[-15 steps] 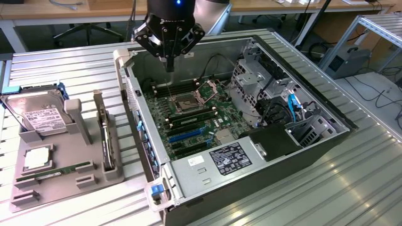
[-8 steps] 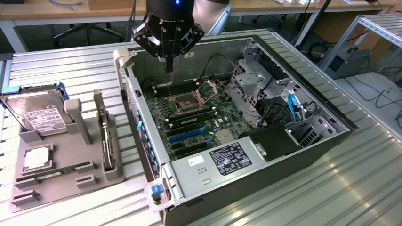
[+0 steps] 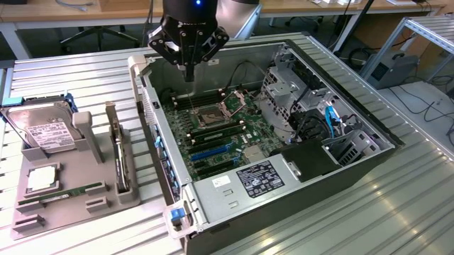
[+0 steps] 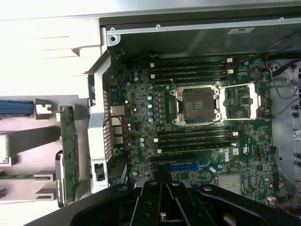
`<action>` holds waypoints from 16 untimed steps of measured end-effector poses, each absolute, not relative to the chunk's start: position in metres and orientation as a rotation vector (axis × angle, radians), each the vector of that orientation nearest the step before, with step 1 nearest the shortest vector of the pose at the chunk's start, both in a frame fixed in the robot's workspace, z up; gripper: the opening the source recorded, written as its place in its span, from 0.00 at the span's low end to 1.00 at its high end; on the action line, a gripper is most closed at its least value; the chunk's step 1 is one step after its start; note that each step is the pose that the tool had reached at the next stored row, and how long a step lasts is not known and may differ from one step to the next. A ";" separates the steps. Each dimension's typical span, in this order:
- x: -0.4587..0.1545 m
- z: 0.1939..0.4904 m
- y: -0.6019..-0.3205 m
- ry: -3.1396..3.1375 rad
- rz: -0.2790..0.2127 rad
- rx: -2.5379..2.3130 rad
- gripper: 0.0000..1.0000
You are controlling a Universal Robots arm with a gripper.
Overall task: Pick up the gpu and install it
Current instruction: 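Reach for the gpu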
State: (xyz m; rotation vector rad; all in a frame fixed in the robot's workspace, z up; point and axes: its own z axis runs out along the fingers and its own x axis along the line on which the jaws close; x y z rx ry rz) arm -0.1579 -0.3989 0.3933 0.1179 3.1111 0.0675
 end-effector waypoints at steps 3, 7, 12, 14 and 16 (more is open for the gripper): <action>-0.159 0.393 -0.399 3.111 0.067 0.118 0.11; -0.160 0.393 -0.399 3.111 0.067 0.118 0.11; -0.163 0.393 -0.399 3.111 0.067 0.118 0.11; -0.164 0.393 -0.399 3.111 0.067 0.118 0.11; -0.165 0.393 -0.399 3.111 0.067 0.118 0.11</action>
